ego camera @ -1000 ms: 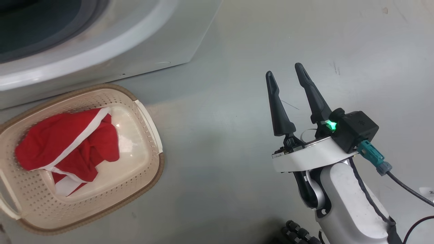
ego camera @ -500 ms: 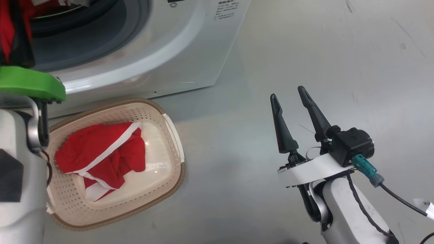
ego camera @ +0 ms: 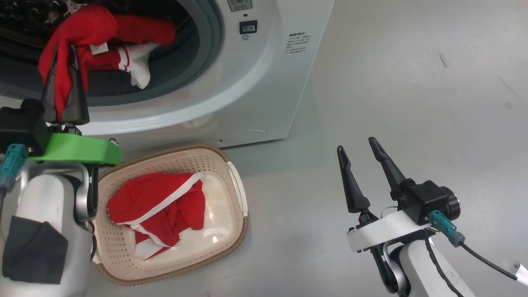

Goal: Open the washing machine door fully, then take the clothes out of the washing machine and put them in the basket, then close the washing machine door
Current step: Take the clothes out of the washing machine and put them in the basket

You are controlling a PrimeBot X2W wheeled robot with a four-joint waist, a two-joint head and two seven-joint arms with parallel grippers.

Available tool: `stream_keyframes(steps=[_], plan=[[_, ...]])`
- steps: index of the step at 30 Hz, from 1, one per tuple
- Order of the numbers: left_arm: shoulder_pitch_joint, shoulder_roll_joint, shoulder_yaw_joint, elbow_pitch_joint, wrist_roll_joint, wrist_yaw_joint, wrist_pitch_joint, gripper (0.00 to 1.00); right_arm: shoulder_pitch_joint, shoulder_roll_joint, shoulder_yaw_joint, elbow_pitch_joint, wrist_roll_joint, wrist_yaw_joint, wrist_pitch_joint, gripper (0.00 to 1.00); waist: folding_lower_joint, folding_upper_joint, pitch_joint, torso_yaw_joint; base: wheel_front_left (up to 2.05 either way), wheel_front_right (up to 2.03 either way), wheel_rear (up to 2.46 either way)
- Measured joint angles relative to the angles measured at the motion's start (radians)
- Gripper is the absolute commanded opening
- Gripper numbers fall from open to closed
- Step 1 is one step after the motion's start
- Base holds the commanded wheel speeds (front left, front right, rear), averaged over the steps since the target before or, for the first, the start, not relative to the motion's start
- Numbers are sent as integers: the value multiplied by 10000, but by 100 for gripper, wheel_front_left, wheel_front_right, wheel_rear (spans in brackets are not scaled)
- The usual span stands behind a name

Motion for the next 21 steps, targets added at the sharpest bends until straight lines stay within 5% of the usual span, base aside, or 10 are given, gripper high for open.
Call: stream_keyframes(steps=[21], plan=[[1081, -19, -90, -2359, 587, 265, -182, 0, 834, 6, -263, 73, -92, 236, 0, 100, -1, 0, -1577, 569, 0, 0, 0]])
